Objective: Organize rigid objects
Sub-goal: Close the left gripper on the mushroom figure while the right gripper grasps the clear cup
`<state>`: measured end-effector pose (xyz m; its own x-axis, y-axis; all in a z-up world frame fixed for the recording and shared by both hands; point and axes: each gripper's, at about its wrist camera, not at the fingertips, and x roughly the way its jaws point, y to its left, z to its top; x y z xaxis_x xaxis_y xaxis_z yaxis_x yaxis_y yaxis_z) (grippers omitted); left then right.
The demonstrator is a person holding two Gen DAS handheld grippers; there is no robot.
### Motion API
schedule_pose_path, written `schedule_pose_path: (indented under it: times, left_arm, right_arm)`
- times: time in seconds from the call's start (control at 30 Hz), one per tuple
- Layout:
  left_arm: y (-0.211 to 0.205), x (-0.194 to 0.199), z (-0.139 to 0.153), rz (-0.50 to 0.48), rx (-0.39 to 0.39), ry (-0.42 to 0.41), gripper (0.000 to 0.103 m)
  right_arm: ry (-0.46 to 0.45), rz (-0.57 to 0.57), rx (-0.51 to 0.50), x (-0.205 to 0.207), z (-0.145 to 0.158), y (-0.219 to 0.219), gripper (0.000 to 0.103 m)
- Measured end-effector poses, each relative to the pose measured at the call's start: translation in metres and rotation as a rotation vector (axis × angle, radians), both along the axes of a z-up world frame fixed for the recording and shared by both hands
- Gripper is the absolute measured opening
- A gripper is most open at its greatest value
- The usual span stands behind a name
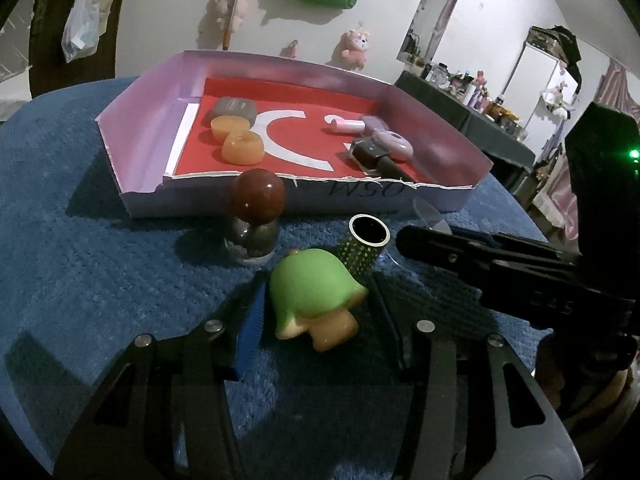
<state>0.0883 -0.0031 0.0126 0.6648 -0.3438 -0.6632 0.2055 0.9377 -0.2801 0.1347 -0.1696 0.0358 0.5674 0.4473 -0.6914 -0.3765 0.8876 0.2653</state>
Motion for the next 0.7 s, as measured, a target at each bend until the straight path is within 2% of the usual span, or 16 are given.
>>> schedule_pose_path:
  times: [0.3,0.7]
  left_arm:
    - [0.0,-0.009,0.002,-0.007,-0.004,-0.005,0.048]
    - [-0.003,-0.017,0.011,-0.015,0.008,-0.029,0.048]
  right_arm:
    - [-0.013,-0.01,0.003,-0.02,0.008,-0.01,0.042]
    - [-0.008,-0.005,0.021,-0.026,0.009,-0.012,0.042]
